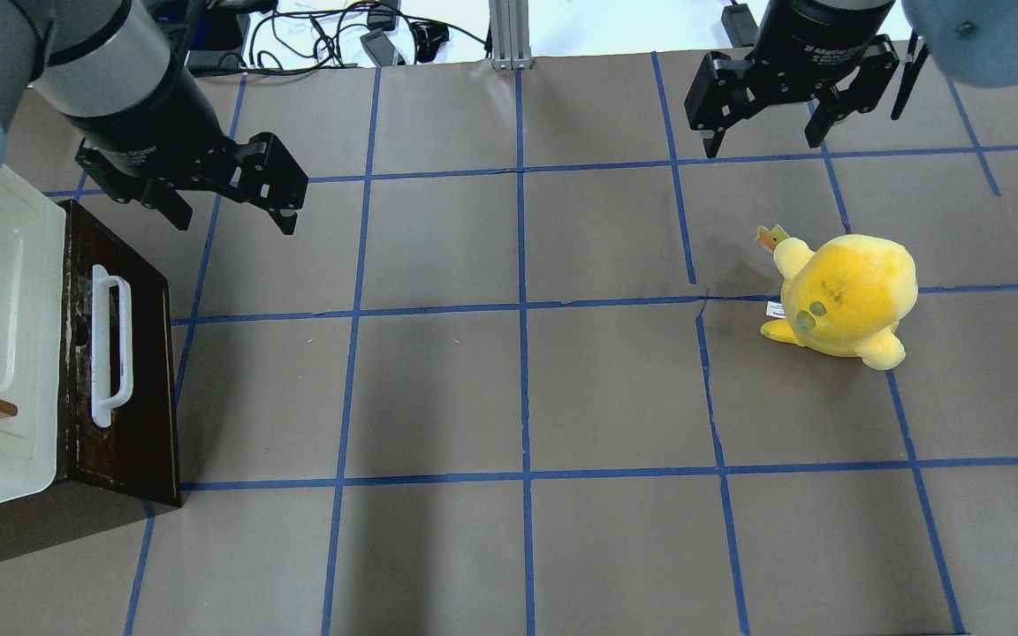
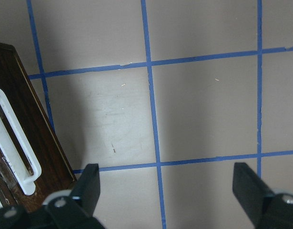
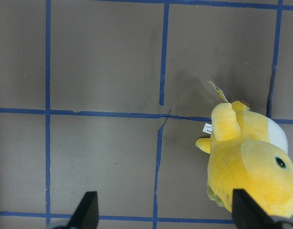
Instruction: Pull drawer sideways
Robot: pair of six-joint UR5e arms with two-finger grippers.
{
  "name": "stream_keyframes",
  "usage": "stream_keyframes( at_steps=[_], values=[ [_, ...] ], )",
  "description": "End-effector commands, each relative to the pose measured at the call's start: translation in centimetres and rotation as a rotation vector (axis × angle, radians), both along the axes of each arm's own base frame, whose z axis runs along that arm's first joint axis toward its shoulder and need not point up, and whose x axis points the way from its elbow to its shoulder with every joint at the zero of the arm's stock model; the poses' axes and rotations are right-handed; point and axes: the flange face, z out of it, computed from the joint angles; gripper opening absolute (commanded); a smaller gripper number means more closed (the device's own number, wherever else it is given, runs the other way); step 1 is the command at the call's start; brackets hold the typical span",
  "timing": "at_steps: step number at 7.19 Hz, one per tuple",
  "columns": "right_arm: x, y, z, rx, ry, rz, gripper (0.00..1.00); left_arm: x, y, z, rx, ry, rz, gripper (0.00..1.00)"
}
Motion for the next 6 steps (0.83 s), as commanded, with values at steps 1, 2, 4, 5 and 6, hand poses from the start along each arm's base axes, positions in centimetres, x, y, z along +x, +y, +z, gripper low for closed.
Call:
stream_keyframes(
  at_steps=[1, 2, 4, 5, 6],
  values=[
    [-0.01, 0.0, 0.0, 0.0, 0.001, 0.0, 1.0, 0.01, 0.17, -0.33, 0.006, -0.004, -0.001, 1.0],
    [0.01, 0.0, 0.0, 0.0, -0.001, 0.0, 1.0, -0.05, 0.17, -0.33, 0.006, 0.002, -0.001, 1.0],
    [0.01, 0.0, 0.0, 0.0, -0.001, 0.0, 1.0, -0.08, 0.15, -0.24, 0.004, 0.005, -0.001, 1.0],
    [0.01, 0.0, 0.0, 0.0, -0.001, 0.0, 1.0, -0.02, 0.03, -0.45, 0.008, 0.005, 0.001, 1.0],
    [0.01, 0.0, 0.0, 0.0, -0.001, 0.0, 1.0, -0.12, -0.41, -1.05, 0.017, 0.006, -0.001, 1.0]
  ],
)
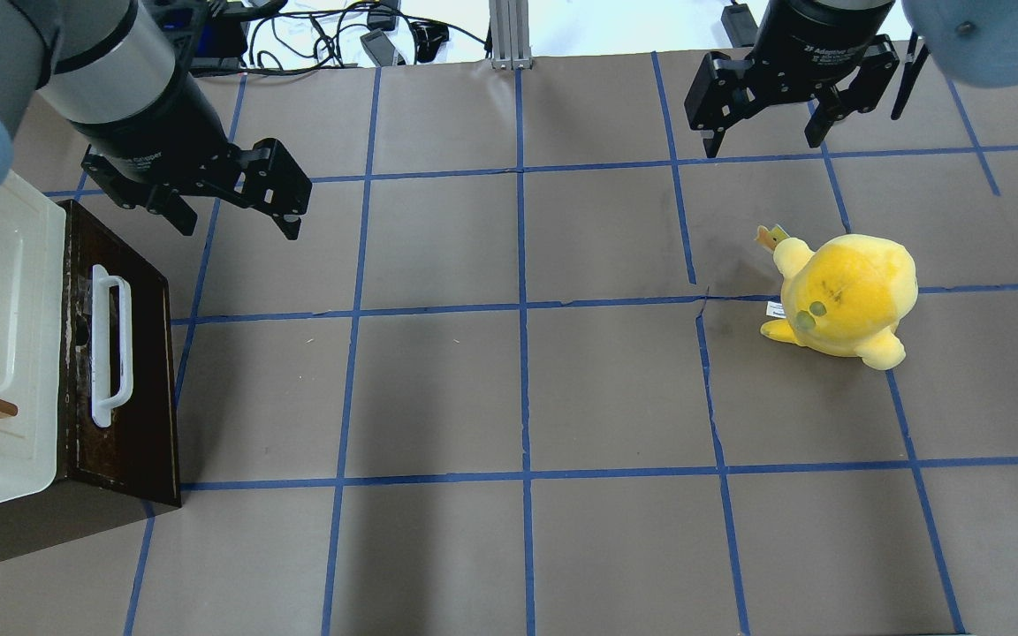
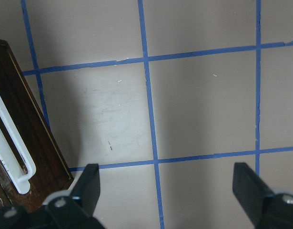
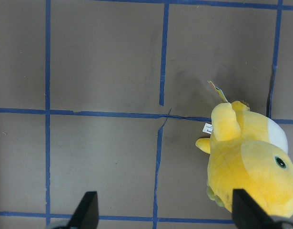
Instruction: Pull drawer sideways
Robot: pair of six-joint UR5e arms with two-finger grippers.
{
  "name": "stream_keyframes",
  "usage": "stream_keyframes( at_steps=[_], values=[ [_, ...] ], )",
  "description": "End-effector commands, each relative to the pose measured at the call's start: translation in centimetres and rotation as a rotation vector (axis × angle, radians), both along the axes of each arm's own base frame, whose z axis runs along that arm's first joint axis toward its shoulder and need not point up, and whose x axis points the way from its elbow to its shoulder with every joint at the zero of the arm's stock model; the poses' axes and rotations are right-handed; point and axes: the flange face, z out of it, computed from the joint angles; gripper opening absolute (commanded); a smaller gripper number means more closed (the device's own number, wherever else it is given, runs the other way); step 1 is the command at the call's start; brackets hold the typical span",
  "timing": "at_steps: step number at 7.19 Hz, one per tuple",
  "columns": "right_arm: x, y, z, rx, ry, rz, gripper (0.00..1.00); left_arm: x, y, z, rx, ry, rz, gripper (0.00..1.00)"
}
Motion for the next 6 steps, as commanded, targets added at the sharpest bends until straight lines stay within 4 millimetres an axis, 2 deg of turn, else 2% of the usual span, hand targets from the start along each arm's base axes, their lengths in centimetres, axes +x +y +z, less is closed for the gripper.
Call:
stream_keyframes(
  at_steps=[1, 6],
  values=[
    [0.0, 0.0, 0.0, 0.0, 0.0, 0.0, 1.0, 0.03, -0.04, -0.04, -0.002, 0.001, 0.0, 1.0],
    [-0.01, 0.0, 0.0, 0.0, 0.001, 0.0, 1.0, 0.23, -0.53, -0.66, 0.01, 0.001, 0.004, 1.0]
  ],
)
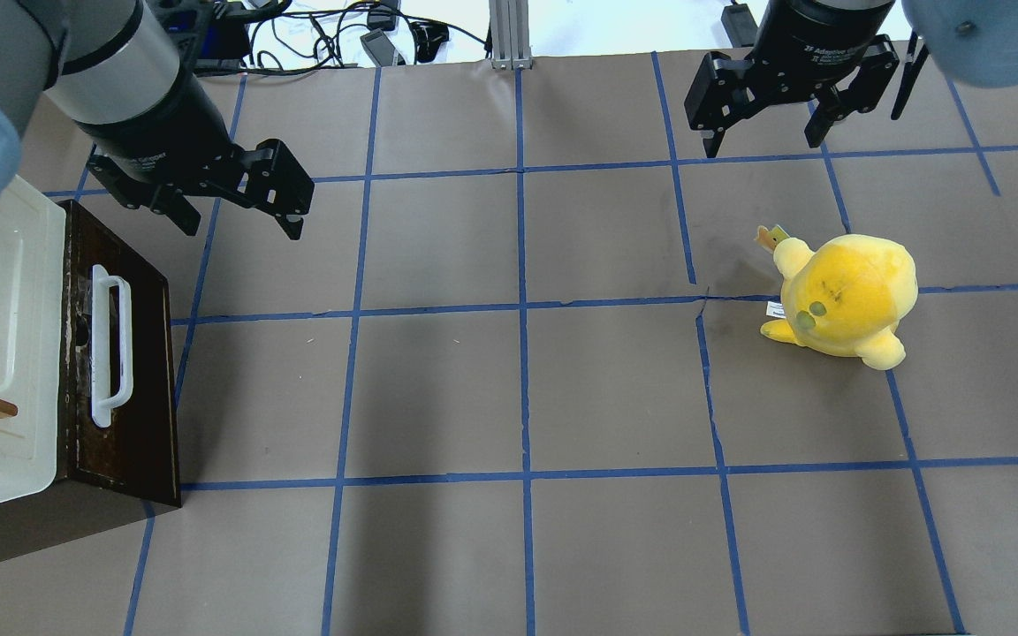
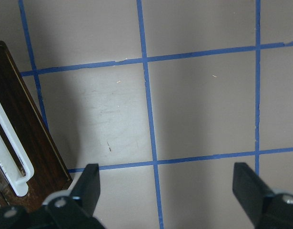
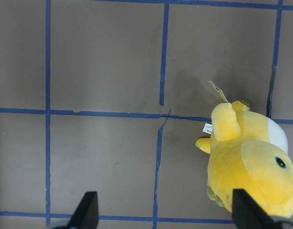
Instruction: Pull drawer sideways
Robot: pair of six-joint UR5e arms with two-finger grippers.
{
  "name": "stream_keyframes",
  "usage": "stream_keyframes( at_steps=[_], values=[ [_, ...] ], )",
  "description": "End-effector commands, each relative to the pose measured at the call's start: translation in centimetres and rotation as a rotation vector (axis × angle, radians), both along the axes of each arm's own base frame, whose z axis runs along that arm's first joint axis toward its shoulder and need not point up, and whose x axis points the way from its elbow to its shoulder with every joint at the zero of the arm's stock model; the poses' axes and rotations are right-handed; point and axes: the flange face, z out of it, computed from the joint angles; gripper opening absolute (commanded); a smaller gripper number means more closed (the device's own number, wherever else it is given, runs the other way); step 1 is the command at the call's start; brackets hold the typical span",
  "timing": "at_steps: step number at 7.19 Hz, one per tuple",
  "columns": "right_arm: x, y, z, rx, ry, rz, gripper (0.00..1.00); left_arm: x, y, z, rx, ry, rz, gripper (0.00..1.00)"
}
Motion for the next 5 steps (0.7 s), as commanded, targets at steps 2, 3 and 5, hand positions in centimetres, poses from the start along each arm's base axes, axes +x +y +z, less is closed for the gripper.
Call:
stream_keyframes(
  at_steps=[2, 3, 5],
  values=[
    [0.0, 0.0, 0.0, 0.0, 0.001, 0.0, 1.0, 0.3, -0.3, -1.3, 0.013, -0.006, 0.025, 1.0],
    [0.0, 0.0, 0.0, 0.0, 0.0, 0.0, 1.0, 0.3, -0.7, -1.5, 0.009, -0.005, 0.008, 1.0],
    [0.0, 0.0, 0.0, 0.0, 0.001, 0.0, 1.0, 0.4, -1.1, -3.4, 0.048, -0.012, 0.007, 1.0]
  ],
)
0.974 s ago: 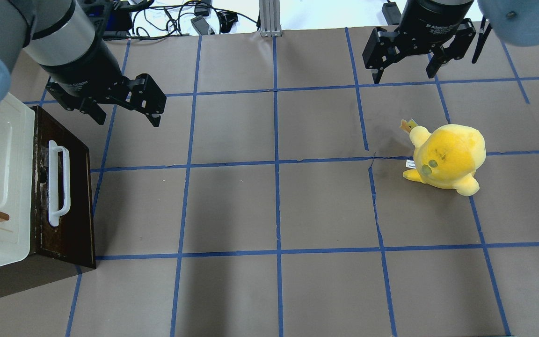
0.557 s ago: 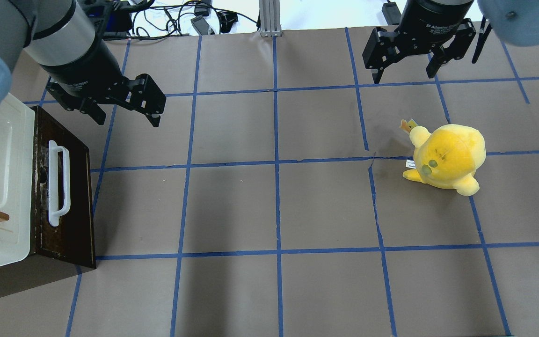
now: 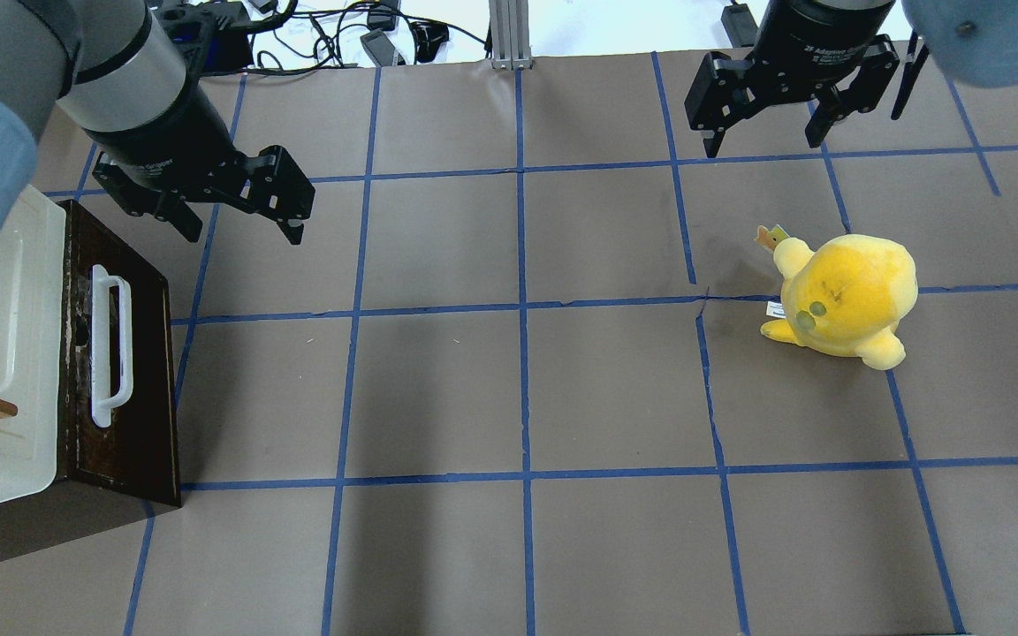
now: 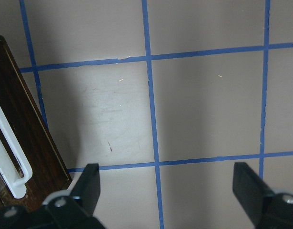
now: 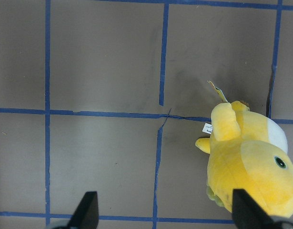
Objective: Pull drawer sideways
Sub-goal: 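Move the left gripper down toward the white drawer handle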
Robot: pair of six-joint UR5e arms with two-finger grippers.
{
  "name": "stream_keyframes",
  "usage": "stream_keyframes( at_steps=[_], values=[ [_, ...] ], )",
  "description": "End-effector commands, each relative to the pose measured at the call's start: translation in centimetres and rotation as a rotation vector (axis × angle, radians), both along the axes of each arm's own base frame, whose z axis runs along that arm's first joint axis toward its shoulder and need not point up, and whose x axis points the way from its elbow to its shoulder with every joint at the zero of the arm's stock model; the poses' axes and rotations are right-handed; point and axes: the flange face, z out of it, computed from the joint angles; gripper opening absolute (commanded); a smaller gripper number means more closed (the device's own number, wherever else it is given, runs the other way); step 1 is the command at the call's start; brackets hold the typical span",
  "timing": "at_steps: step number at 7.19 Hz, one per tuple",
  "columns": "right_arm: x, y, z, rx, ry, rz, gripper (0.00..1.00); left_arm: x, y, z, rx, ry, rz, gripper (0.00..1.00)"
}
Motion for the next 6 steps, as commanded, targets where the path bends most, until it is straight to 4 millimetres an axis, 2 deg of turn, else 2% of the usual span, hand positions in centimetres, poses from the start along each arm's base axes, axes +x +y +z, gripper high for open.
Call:
stream_keyframes(
  at_steps=[1, 2, 3, 4, 6],
  values=[
    [0.0, 0.0, 0.0, 0.0, 0.0, 0.0, 1.0, 0.3, -0.4, -1.8, 0.033, -0.013, 0.003, 1.0],
    [0.0, 0.0, 0.0, 0.0, -0.001, 0.0, 1.0, 0.4, -1.3, -3.0, 0.022, -0.02, 0.005, 1.0],
    [0.0, 0.0, 0.0, 0.0, -0.001, 0.0, 1.0, 1.2, -2.8, -4.8, -0.04, -0.1, 0.016, 1.0],
    [0.0, 0.0, 0.0, 0.0, -0.001, 0.0, 1.0, 2.1, -3.1, -7.4, -0.014, -0.192, 0.052, 1.0],
    [0.0, 0.0, 0.0, 0.0, -0.001, 0.0, 1.0, 2.8, -3.4, -11.3, 0.035, -0.275, 0.191, 1.0]
  ],
)
